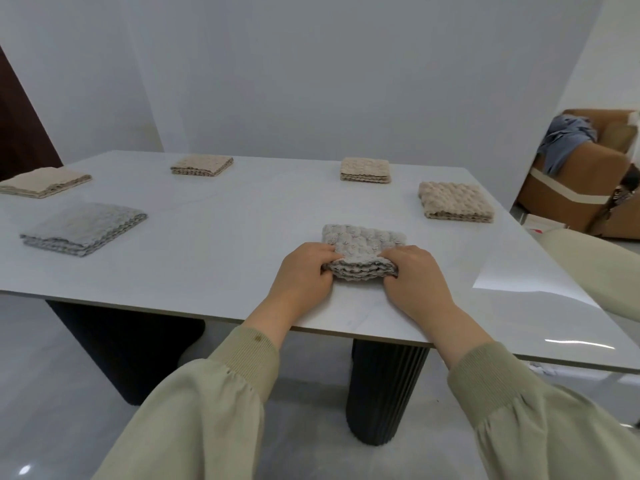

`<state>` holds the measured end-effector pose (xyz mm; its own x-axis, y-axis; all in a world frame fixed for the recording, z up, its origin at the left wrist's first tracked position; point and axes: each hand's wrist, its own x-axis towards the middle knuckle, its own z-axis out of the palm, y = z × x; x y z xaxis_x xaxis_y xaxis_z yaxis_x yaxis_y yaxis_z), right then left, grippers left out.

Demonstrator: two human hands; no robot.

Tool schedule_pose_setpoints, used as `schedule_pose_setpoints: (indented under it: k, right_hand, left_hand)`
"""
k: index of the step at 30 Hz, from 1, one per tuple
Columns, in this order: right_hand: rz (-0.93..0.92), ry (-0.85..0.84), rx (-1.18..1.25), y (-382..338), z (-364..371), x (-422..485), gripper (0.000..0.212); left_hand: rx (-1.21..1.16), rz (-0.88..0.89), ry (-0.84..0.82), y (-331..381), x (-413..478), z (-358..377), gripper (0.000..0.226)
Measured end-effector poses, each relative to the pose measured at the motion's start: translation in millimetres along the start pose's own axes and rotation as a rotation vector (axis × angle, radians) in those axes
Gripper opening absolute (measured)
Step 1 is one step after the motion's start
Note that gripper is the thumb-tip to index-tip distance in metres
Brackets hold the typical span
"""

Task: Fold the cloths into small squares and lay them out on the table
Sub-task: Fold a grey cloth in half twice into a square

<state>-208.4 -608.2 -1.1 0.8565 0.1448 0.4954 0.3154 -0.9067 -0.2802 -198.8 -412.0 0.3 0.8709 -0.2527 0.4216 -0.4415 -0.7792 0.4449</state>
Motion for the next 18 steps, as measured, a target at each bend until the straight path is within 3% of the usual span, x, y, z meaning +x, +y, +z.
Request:
schedule_pose_setpoints:
  k: [12,15,18]
  right_hand:
    - [0.031,-0.014,-0.051,1.4,-9.6,-24.0,0.039]
    - [0.048,0.095,0.155,-8.1,-20.8,-28.7,0.057]
    - [0.102,0.227,0.334,-16.0,-32.1,-16.4,0.05]
  left_hand:
    - [-0.039,0.075,-0.099,4.2,-13.7,-3.6,0.032]
    - [-0.218,0.009,-0.018,9.4,-11.5,-9.4,0.026]
    - [-0.389,-0.13,0.03,13.8,3.0,-16.1,0.033]
